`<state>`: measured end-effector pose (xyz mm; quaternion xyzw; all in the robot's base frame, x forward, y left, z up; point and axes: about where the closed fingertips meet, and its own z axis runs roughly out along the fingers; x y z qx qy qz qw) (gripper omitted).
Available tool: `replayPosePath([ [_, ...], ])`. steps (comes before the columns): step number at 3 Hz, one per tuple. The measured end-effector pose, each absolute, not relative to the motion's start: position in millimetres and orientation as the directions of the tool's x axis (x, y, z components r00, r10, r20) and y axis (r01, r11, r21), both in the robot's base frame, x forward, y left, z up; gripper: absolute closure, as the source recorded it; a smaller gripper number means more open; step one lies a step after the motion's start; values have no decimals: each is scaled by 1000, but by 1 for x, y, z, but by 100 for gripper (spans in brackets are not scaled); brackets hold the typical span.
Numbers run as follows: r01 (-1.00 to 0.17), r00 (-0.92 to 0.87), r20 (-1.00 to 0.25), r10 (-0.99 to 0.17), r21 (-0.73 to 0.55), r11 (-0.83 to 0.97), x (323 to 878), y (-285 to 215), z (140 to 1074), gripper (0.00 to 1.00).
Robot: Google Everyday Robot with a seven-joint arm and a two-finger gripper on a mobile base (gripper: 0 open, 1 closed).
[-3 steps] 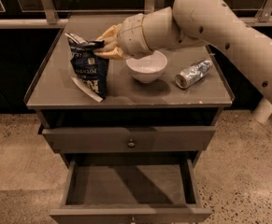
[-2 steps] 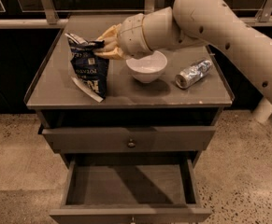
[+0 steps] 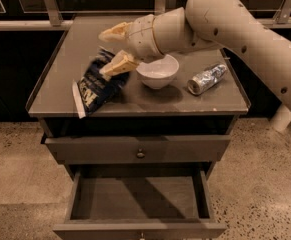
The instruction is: Pick blue chip bag from middle drawer and place on counter
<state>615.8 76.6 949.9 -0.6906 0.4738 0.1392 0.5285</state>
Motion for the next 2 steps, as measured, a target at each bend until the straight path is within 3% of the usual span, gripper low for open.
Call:
replayPosePath([
  [1,-801,512,-693,-507,-598,7,616,77,950,0],
  [2,-801,512,-693,-507,-598,7,616,77,950,0],
])
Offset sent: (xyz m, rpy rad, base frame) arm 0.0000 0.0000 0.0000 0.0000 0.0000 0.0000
